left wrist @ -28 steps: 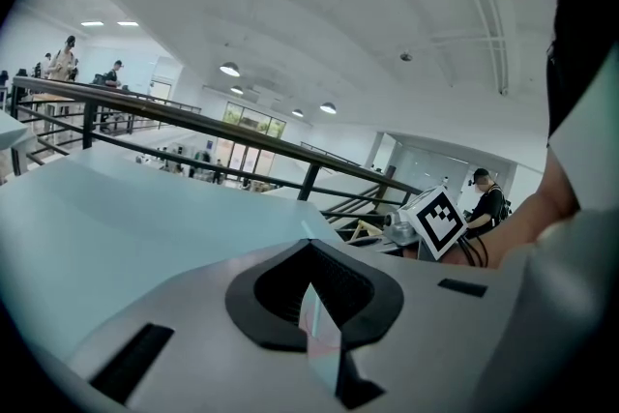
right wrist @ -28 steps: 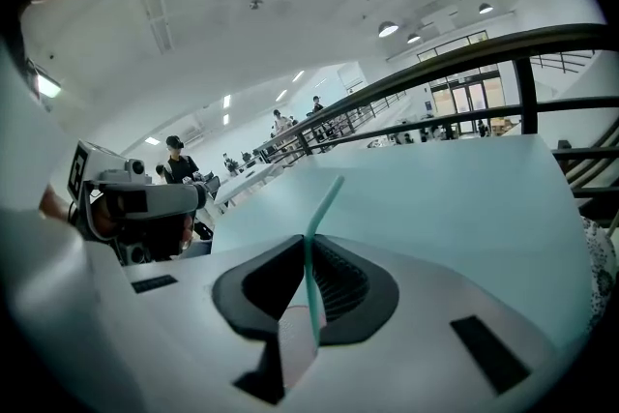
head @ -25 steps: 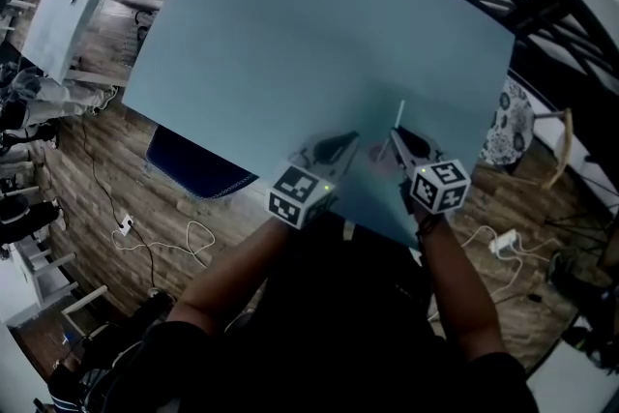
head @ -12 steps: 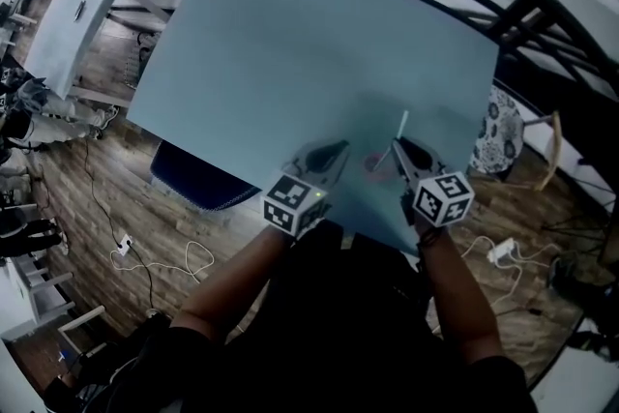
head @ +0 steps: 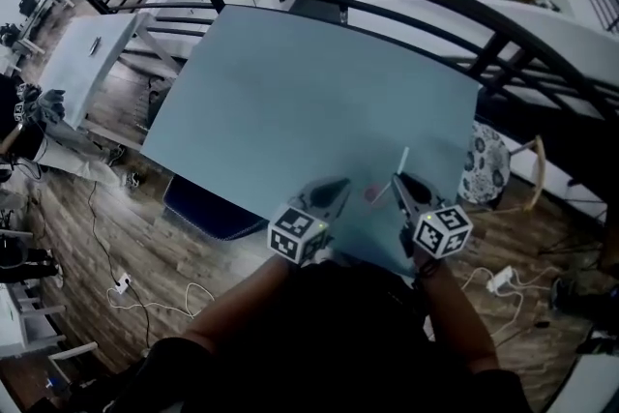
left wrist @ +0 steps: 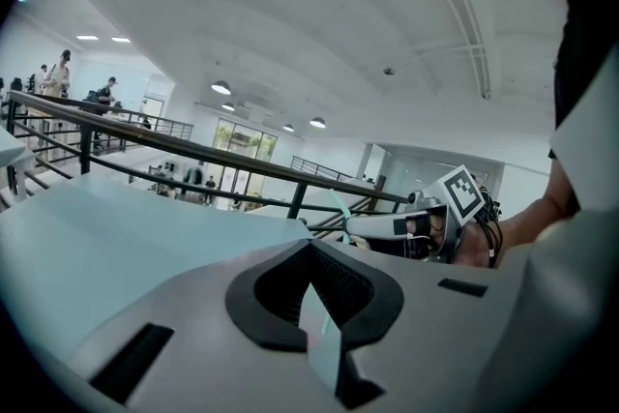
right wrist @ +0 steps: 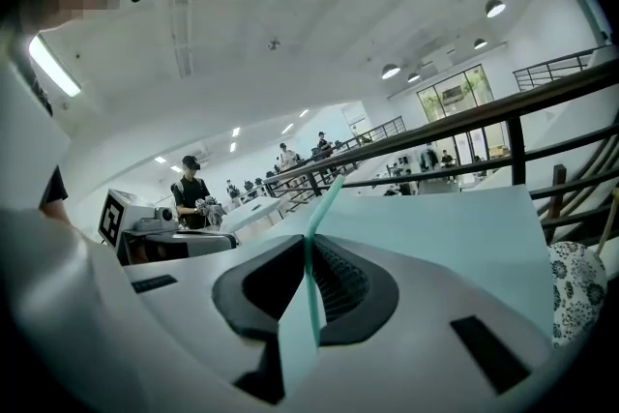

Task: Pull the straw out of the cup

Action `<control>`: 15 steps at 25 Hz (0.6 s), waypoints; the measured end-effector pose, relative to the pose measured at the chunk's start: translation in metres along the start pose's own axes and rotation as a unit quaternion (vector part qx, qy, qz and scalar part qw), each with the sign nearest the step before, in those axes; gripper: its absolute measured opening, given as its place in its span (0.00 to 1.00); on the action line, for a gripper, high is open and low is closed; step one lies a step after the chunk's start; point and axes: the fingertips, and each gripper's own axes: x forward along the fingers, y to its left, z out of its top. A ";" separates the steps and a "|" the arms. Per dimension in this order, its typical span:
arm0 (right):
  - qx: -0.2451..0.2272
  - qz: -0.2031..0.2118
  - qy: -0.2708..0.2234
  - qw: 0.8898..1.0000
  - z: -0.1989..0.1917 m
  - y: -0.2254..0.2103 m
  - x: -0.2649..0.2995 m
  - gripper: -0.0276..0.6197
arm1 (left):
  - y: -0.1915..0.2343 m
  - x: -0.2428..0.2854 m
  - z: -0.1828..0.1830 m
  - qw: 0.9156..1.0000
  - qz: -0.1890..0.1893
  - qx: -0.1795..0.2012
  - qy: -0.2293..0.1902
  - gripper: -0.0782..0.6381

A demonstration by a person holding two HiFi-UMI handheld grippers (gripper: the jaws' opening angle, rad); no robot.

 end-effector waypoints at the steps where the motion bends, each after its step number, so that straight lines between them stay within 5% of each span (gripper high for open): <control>1: 0.001 -0.002 -0.003 1.000 0.000 0.003 -0.002 0.10 | -0.003 -0.003 0.000 1.000 -0.004 0.001 -0.001 0.13; 8: -0.010 -0.011 -0.025 1.000 0.008 0.034 -0.013 0.10 | -0.016 -0.021 0.003 0.999 -0.031 0.014 -0.009 0.13; 15: -0.008 -0.027 -0.035 0.999 0.002 0.060 -0.026 0.10 | -0.031 -0.019 -0.013 0.998 -0.067 -0.012 -0.004 0.13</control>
